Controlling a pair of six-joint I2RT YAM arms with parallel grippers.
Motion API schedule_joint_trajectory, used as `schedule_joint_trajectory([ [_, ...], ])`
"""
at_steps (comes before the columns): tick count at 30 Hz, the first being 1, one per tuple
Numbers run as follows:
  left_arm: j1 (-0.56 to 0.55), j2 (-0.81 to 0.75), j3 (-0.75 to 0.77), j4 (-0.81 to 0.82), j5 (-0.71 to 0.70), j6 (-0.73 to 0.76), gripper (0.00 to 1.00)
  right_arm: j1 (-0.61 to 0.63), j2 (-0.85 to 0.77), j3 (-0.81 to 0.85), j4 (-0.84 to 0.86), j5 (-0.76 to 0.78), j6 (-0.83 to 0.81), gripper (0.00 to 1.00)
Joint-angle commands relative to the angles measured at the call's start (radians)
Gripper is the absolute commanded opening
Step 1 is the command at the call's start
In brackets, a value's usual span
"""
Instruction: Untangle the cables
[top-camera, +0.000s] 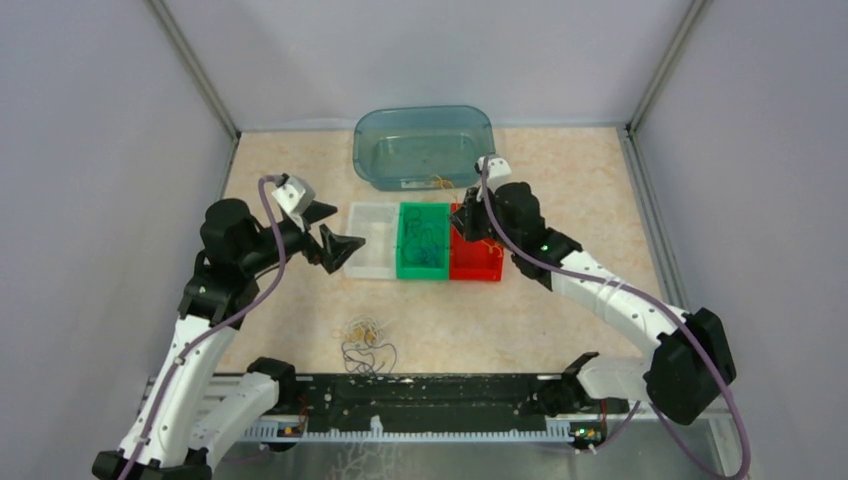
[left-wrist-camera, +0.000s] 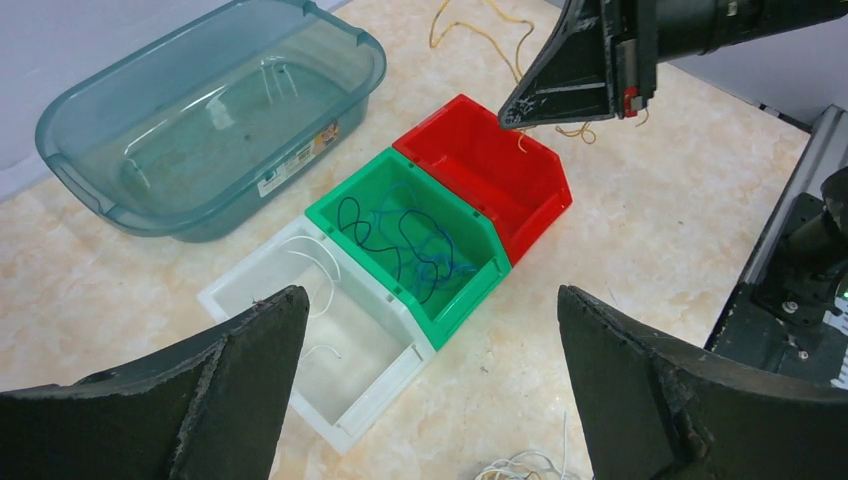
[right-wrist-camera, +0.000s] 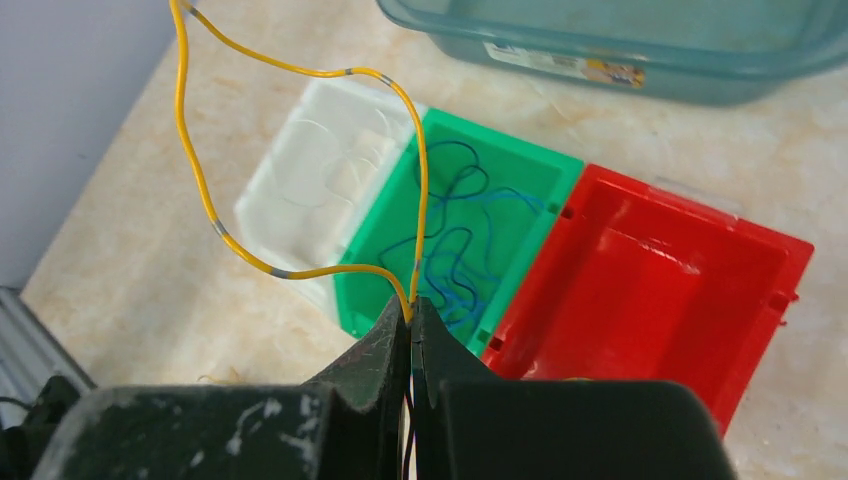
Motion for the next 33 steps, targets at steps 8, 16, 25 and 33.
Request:
schedule_joint_trajectory([
  [8,-0.006,-0.030,0.014,-0.043,0.041,0.073,0.99,-0.010,0.243,0.129,-0.152,0.272,0.062,0.00],
  [16,-0.005,-0.032,0.002,-0.031,0.074,0.067,1.00,-0.050,0.286,0.085,-0.093,0.257,0.125,0.00],
  [25,-0.006,-0.030,0.019,-0.018,0.075,0.053,1.00,-0.063,0.337,0.082,-0.090,0.253,0.152,0.26],
  [33,-0.005,-0.027,0.023,-0.009,0.085,0.044,1.00,-0.063,0.271,0.095,-0.074,0.296,0.137,0.49],
])
